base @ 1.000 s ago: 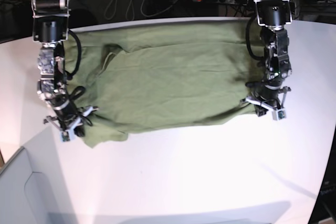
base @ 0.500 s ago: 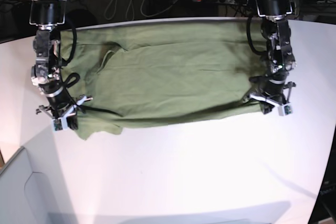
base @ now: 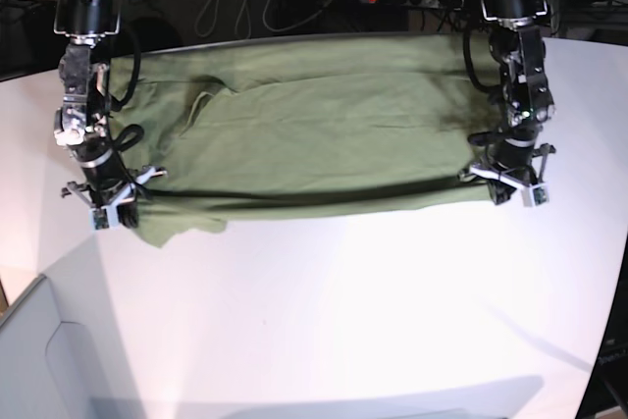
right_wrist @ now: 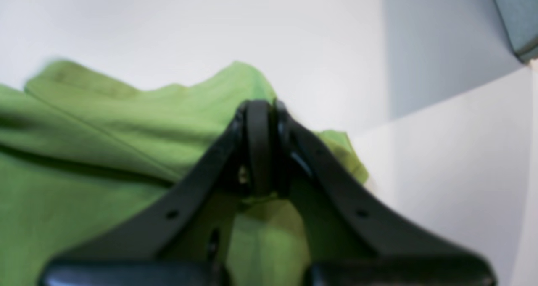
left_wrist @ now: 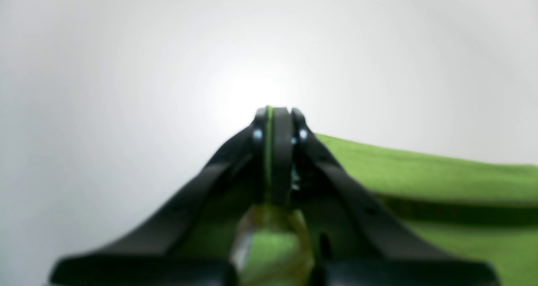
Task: Fold the T-shirt properly
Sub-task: 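Fold the held hem up toward the collar with both grippers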
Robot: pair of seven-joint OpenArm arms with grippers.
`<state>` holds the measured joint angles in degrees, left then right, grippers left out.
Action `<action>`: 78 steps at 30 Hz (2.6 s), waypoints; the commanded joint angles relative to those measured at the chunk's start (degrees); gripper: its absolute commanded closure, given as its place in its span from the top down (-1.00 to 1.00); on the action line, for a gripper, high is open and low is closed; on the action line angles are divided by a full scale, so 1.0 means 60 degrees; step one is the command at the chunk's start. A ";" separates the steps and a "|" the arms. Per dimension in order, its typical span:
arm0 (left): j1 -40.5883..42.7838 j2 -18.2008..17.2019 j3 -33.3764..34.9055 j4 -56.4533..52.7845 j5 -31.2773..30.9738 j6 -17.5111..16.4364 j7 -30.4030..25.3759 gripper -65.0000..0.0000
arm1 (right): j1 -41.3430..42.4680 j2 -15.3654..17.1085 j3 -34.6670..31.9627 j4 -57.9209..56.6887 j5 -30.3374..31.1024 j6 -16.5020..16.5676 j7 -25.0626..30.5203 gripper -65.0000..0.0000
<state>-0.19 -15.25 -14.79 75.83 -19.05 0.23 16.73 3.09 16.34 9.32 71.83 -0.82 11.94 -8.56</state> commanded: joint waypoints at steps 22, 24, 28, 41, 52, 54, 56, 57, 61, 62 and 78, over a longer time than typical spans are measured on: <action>0.0771 0.0350 -0.1323 0.1141 -0.0027 -0.0031 -0.0232 -1.00 | -0.1167 0.0112 0.0681 0.1676 0.0100 0.0009 0.0305 -1.00; 0.0771 0.0409 -0.1323 0.1229 -0.0027 -0.0031 -0.0232 -1.00 | -0.1197 0.0098 0.0666 0.1749 0.0100 0.0009 0.0305 -1.00; 0.1123 0.0453 -0.1309 0.1801 -0.0027 -0.0031 -0.0232 -1.00 | -0.1329 0.0098 0.0681 0.1735 0.0100 0.0009 0.0305 -1.00; 0.1987 0.0658 -0.1367 0.2402 -0.0027 -0.0016 -0.0232 -1.00 | -0.1636 0.0098 0.0681 0.1735 0.0071 0.0009 0.0305 -1.00; 0.2295 0.0673 -0.1323 0.2387 -0.0027 -0.0016 -0.0232 -1.00 | -0.1856 0.0141 0.0695 0.1779 0.0041 0.0009 0.0232 -1.00; 0.2309 0.0673 -0.1323 0.2387 -0.0027 -0.0016 -0.0232 -1.00 | -0.2047 0.0141 0.0695 0.1984 0.0056 0.0009 0.0276 -1.00; 0.2324 0.0673 -0.1367 0.2387 -0.0027 -0.0016 -0.0232 -1.00 | -0.2266 0.0141 0.0695 0.2306 0.0056 0.0009 0.0276 -1.00; 0.2324 0.0673 -0.1382 0.2387 -0.0027 -0.0016 -0.0232 -1.00 | -0.2354 0.0141 0.0695 0.2467 0.0056 0.0009 0.0276 -1.00; 0.2324 0.0673 -0.1382 0.2416 -0.0027 -0.0016 -0.0232 -1.00 | -0.2559 0.0112 0.0695 0.2702 0.0056 0.0009 0.0261 -1.00; 0.2324 0.0673 -0.1382 0.2416 -0.0027 -0.0016 -0.0232 -1.00 | -0.2574 0.0112 0.0695 0.2687 0.0056 0.0009 0.0232 -1.00; 0.2456 0.0673 -0.1309 0.2402 -0.0027 -0.0046 -0.0232 -1.00 | -0.2515 0.0141 0.0695 0.2072 0.0041 -0.0005 0.0276 -1.00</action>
<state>14.59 -10.48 -22.52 89.25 -19.05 -0.05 16.73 -12.58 16.23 13.02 83.37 -0.89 11.94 -8.40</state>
